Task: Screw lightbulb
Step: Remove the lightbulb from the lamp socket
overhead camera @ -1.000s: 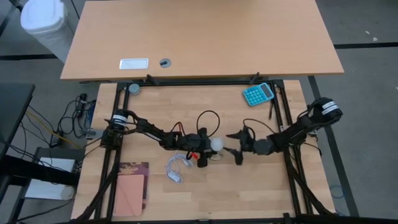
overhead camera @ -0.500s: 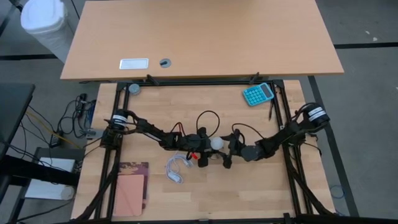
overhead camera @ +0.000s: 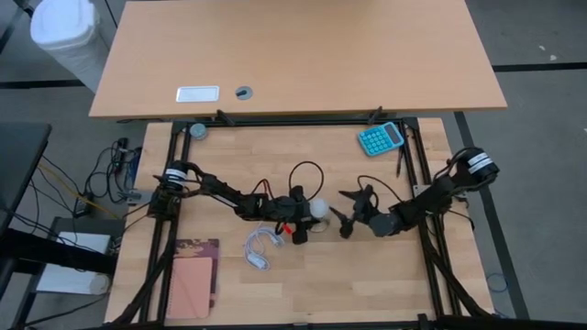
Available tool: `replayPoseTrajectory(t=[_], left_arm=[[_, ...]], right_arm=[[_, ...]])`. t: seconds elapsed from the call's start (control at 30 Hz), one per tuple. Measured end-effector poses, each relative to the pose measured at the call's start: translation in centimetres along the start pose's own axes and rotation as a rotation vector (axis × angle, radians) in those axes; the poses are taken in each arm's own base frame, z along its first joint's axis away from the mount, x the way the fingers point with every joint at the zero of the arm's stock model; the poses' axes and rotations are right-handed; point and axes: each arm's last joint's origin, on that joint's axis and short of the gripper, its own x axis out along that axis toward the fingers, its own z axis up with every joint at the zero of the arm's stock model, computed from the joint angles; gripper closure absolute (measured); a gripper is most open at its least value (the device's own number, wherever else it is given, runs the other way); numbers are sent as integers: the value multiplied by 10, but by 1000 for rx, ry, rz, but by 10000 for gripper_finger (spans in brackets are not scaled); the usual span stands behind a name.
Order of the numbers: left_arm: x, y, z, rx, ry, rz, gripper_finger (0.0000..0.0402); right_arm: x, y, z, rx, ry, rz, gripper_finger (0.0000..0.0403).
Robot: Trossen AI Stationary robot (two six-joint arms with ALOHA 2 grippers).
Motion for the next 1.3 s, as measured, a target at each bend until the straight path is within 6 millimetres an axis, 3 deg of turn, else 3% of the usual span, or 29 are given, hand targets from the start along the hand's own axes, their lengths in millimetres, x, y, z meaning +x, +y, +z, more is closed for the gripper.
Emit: replayPoseTrajectory(t=[0.3, 0.5, 0.7, 0.97, 1.17, 1.3], left_arm=[[0, 1, 0, 0, -2, 5, 213], [0, 1, 0, 0, -3, 6, 213], [0, 1, 0, -1, 1, 8, 213], [0, 1, 0, -2, 1, 13, 213], [0, 1, 0, -2, 0, 13, 213], [0, 1, 0, -1, -2, 9, 213]], right_arm=[[7, 22, 10, 3, 42, 210, 94], [22, 33, 13, -40, 36, 194, 94], [30, 29, 9, -53, 56, 149, 94], [23, 24, 10, -92, 95, 86, 94], [2, 9, 8, -137, 138, -107, 94], [-2, 13, 14, -60, 143, -38, 94]])
